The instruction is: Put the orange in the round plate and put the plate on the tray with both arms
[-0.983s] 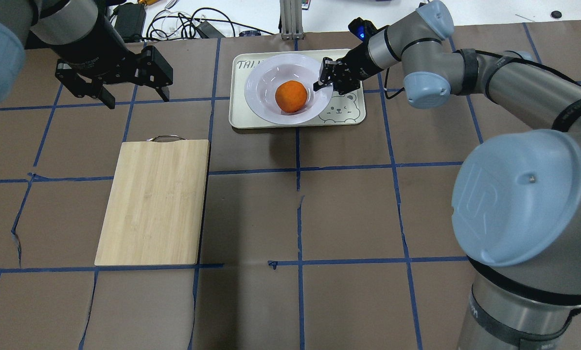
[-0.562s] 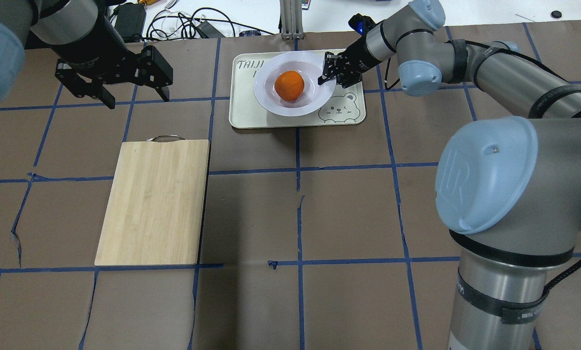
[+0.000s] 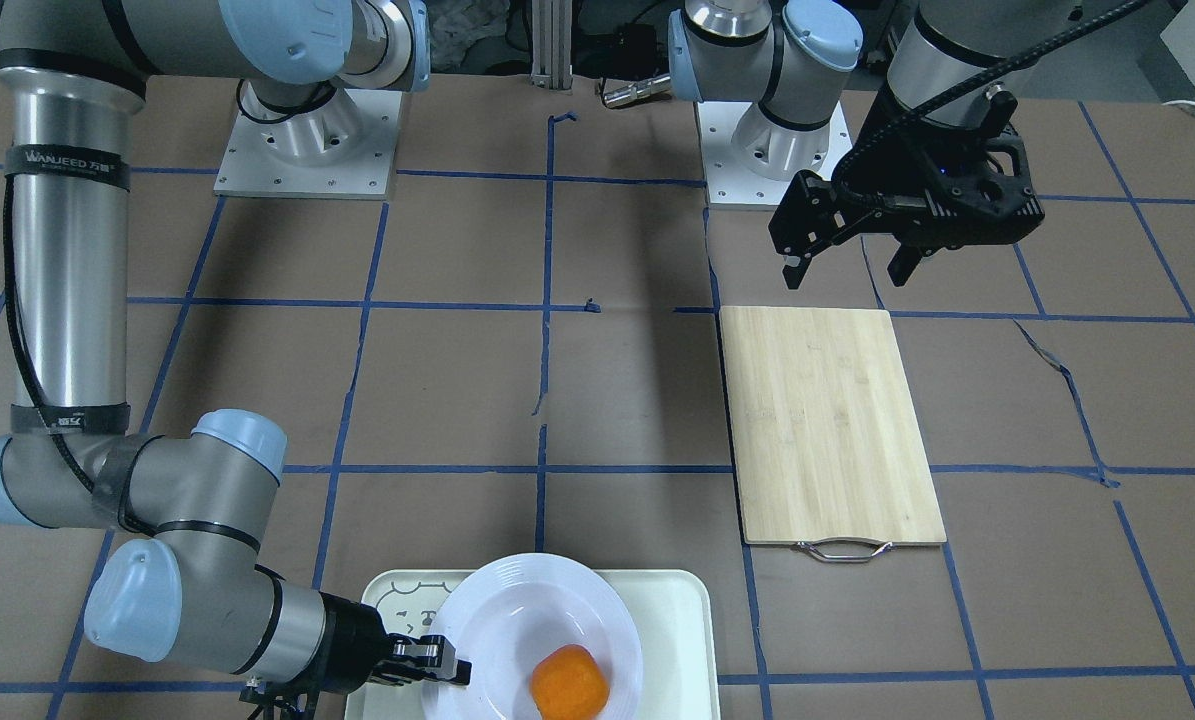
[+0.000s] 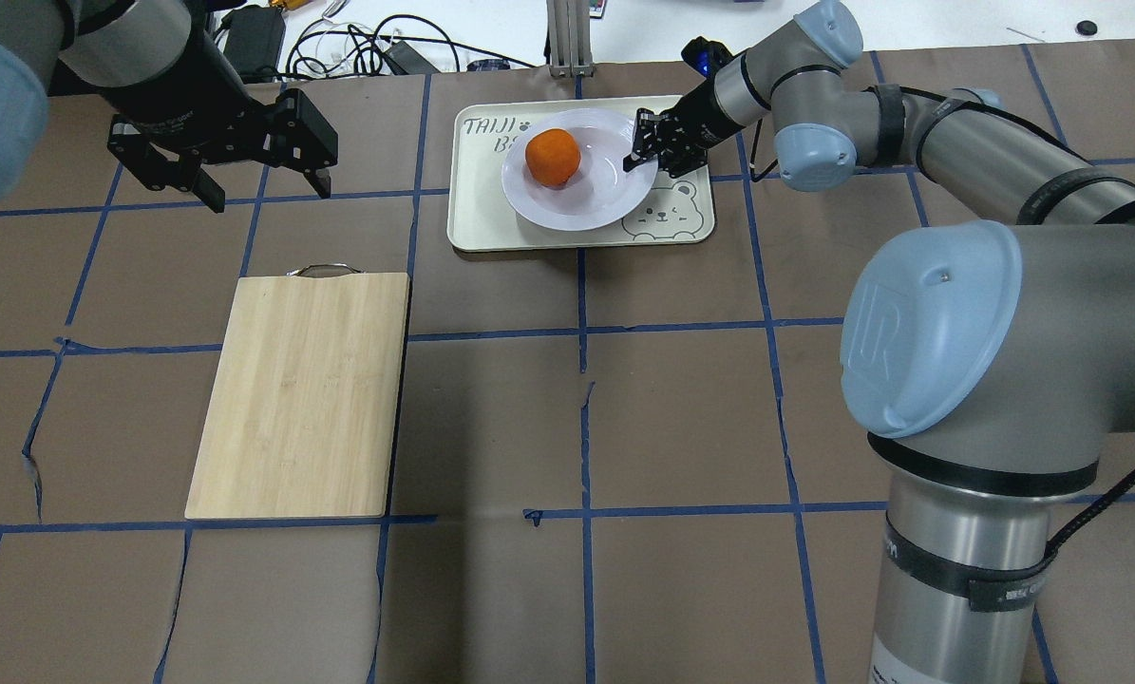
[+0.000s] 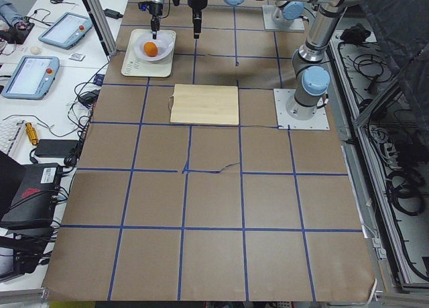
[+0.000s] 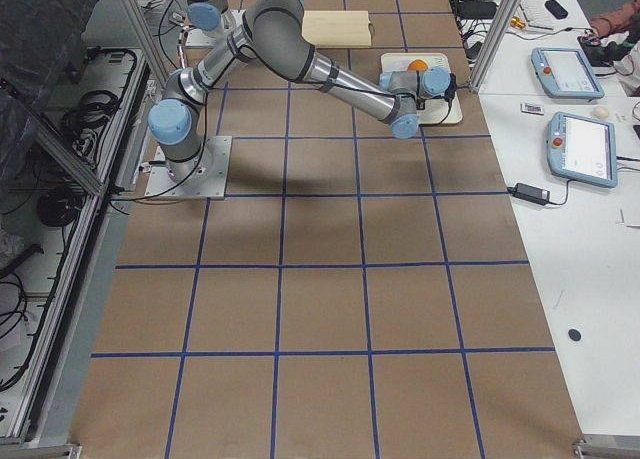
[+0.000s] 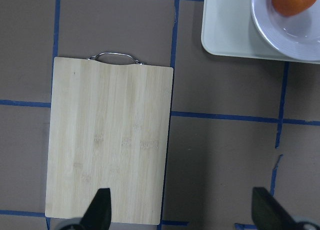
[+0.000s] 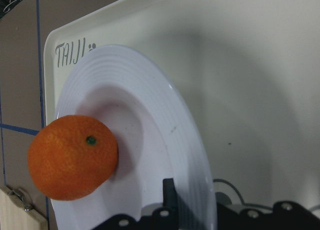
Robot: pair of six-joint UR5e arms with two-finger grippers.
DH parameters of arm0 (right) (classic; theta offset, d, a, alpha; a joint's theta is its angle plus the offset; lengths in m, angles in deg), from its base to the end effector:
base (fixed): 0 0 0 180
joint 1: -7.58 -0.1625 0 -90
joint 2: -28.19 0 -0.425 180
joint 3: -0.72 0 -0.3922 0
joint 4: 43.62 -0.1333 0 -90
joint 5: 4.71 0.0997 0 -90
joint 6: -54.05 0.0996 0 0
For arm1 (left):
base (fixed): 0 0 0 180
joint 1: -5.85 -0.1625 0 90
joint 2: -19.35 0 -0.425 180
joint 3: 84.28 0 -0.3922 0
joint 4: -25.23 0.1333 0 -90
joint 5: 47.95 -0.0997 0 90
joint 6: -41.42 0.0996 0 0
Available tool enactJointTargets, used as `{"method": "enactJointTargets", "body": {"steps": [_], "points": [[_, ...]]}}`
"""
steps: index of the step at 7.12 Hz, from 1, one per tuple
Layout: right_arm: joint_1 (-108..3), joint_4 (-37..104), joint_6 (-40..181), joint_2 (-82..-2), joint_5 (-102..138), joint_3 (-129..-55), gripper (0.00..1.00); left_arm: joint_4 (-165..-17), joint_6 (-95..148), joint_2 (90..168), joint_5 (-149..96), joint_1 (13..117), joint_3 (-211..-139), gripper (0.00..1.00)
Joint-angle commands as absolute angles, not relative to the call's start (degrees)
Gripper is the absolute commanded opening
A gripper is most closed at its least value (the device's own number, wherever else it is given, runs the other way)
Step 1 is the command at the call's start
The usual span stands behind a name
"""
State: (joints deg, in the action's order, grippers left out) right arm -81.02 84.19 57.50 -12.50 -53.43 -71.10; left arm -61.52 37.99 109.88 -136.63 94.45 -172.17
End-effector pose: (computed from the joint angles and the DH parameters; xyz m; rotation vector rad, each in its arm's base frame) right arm 0.1802 -0.7703 0.1741 0.0492 2.4167 -0.1247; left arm -0.1232 -0.5069 0.5075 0.1297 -3.1116 0.1307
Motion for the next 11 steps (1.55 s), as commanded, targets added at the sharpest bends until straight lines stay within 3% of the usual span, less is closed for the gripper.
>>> {"method": "enactJointTargets", "body": {"steps": [1,2,5,8,11], "points": [[-81.01,84.35,57.39,-12.32,-53.66,-71.18,0.8,-61.52,37.99,109.88,-136.63,94.45,-172.17,1.0],[-80.93,84.44,57.22,-12.85,-55.67,-71.27,1.0,-61.52,37.99,109.88,-136.63,94.45,-172.17,1.0],[-80.84,82.0,56.51,-20.37,-69.95,-71.88,1.0,-61.52,37.99,109.88,-136.63,94.45,-172.17,1.0],[-80.84,60.61,56.51,-33.55,-84.01,-72.32,1.0,-61.52,37.99,109.88,-136.63,94.45,-172.17,1.0],[-80.93,46.77,57.39,-47.34,-91.34,-78.88,1.0,-61.43,37.99,109.88,-136.63,94.45,-172.17,1.0]]}}
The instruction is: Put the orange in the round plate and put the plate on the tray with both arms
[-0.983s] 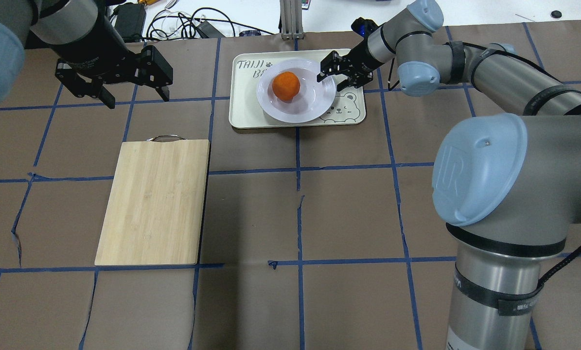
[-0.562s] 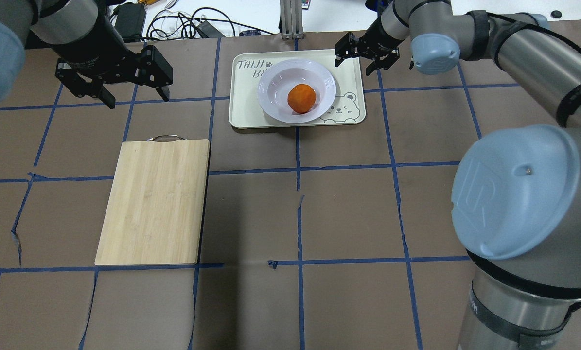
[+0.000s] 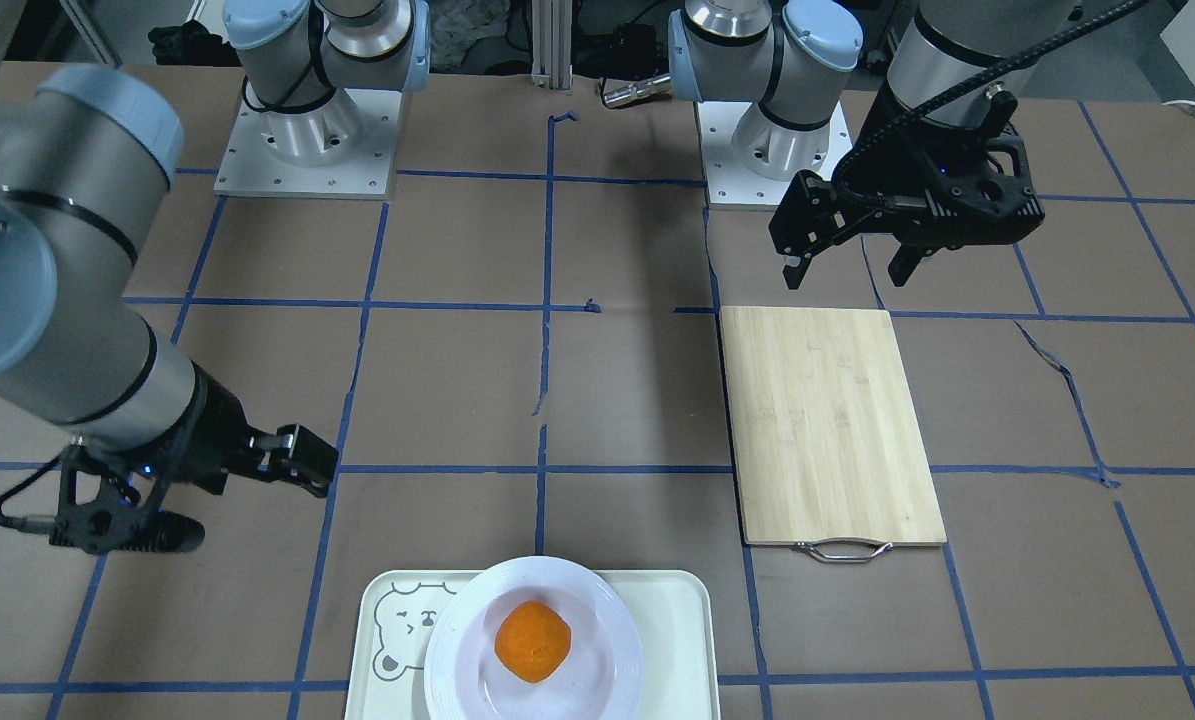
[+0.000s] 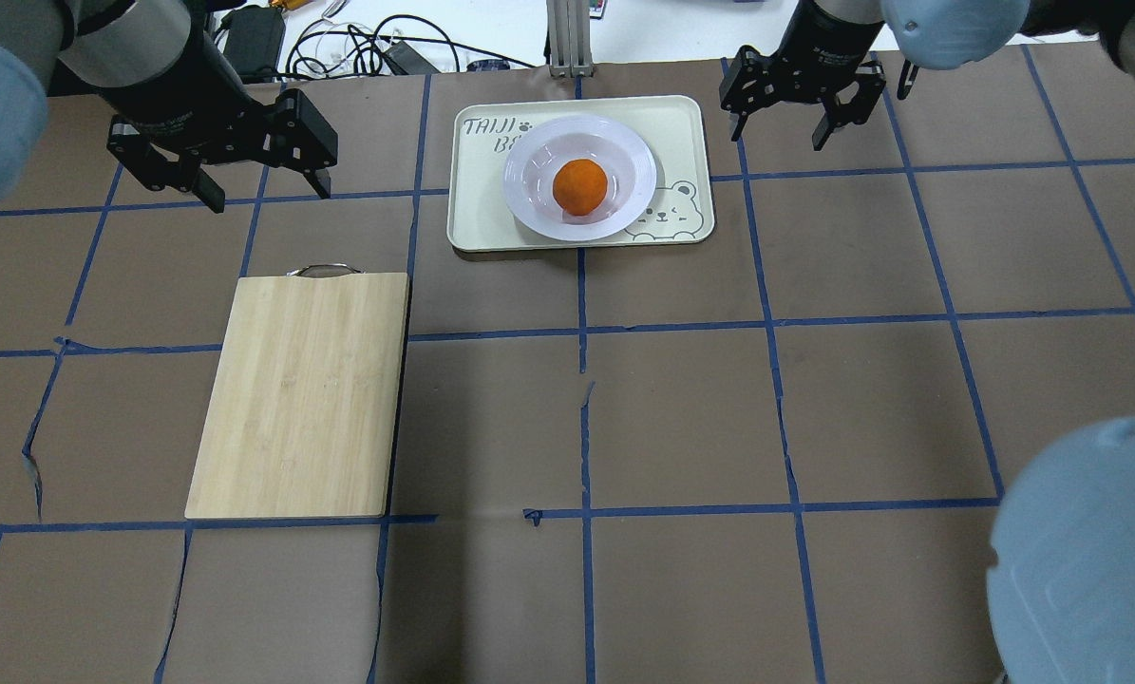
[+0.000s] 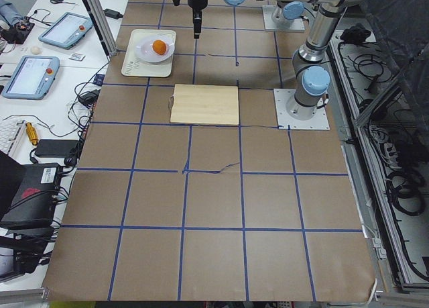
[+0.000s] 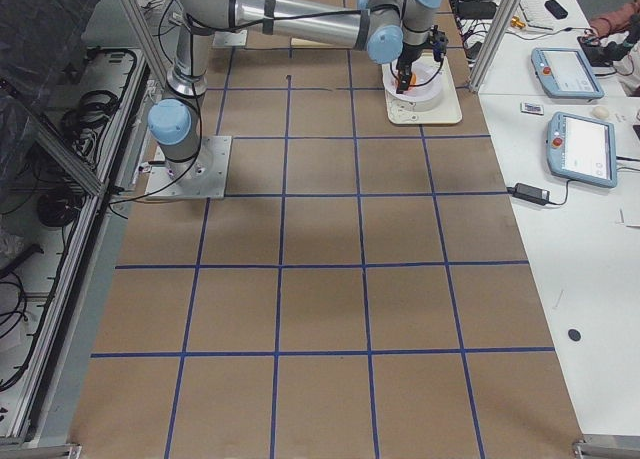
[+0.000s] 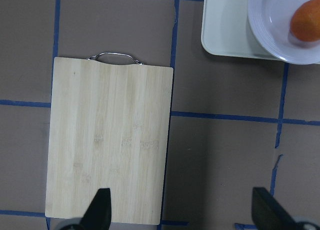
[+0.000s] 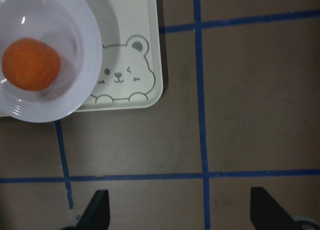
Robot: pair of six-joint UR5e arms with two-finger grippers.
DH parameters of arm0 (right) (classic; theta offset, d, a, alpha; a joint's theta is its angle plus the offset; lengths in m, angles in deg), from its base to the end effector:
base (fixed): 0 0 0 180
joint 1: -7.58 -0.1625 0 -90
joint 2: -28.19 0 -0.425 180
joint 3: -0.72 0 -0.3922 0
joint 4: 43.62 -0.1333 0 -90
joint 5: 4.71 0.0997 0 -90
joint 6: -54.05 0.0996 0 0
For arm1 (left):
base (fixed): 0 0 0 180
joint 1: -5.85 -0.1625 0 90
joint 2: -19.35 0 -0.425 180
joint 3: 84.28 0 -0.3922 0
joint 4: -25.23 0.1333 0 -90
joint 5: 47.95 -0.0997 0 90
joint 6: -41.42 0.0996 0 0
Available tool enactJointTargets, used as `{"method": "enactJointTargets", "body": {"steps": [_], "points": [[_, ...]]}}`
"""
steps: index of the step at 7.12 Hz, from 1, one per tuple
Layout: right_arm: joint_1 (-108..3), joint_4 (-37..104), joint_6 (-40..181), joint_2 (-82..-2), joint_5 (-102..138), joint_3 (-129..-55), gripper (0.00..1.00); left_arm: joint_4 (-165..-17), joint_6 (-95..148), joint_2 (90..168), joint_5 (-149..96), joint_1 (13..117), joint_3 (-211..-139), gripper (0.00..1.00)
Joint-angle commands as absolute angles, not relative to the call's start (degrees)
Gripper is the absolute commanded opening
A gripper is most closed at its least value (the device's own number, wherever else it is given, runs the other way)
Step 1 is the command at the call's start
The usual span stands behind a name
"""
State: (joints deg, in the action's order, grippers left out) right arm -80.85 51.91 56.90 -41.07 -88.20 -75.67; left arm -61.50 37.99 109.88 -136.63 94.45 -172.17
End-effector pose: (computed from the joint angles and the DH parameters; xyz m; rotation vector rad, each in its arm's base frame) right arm 0.1271 -0.6403 0.4096 0.1192 3.0256 0.0442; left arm -0.1232 -0.5069 0.5075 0.1297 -3.1116 0.1312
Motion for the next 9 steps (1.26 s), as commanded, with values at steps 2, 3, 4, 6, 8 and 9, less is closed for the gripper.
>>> {"method": "enactJointTargets", "body": {"steps": [2,3,4,6,8,9], "points": [[-80.93,43.41,57.48,-54.31,-93.21,-83.11,1.0,-61.52,37.99,109.88,-136.54,94.45,-172.17,1.0],[-81.01,43.05,57.74,-55.12,-93.56,-83.92,1.0,-61.43,37.99,109.97,-136.54,94.45,-172.17,1.0],[-81.19,42.87,57.83,-55.21,-94.7,-83.92,1.0,-61.43,37.99,109.88,-136.54,94.45,-172.17,1.0],[-81.1,42.87,57.74,-55.21,-94.71,-84.01,1.0,-61.43,37.99,109.88,-136.46,94.45,-172.17,1.0],[-81.1,42.96,57.65,-55.21,-94.62,-83.92,1.0,-61.43,37.99,109.88,-136.46,94.45,-172.17,1.0],[-81.19,43.04,57.65,-55.21,-94.45,-83.92,1.0,-61.43,37.99,109.88,-136.46,94.45,-172.17,1.0]]}}
